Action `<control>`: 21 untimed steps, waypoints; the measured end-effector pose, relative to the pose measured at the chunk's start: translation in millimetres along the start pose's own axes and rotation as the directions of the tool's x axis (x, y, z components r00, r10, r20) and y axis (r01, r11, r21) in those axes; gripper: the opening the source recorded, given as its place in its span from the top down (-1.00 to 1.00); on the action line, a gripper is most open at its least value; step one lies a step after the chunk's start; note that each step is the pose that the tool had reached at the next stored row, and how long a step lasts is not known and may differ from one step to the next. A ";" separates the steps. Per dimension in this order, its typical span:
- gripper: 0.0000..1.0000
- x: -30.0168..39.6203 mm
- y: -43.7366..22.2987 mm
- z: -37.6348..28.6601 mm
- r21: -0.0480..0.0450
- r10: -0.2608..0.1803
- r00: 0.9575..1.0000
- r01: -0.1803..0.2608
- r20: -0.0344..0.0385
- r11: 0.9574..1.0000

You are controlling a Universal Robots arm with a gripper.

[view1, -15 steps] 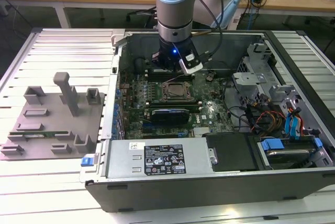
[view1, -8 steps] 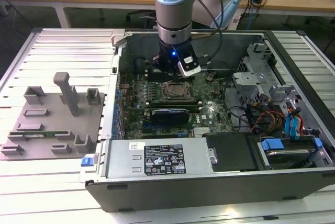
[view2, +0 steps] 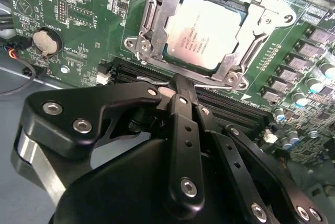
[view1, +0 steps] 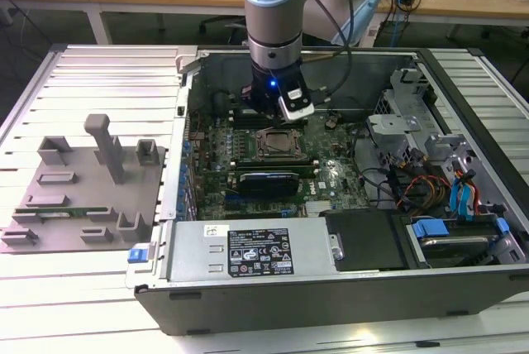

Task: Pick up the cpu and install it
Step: 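Install the first cpu locking lever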

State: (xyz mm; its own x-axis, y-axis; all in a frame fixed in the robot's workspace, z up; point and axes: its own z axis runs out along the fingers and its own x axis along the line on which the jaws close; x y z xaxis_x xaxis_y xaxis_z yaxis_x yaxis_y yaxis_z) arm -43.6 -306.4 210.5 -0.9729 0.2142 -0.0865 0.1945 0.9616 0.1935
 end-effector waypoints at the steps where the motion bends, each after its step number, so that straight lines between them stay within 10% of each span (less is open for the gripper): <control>1: 0.79 0.1 0.6 0.1 0.000 0.004 1.000 -0.004 0.001 1.000; 11: 0.79 1.9 8.4 1.5 0.005 0.055 0.998 -0.055 0.011 0.998; 21: 0.79 1.4 7.8 8.5 0.029 0.107 0.994 -0.108 0.028 0.994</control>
State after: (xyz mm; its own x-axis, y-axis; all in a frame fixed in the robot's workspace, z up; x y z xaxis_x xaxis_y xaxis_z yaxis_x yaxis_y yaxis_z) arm -42.4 -297.2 203.5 -0.9426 0.3207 -0.0927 0.3019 0.9374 0.1736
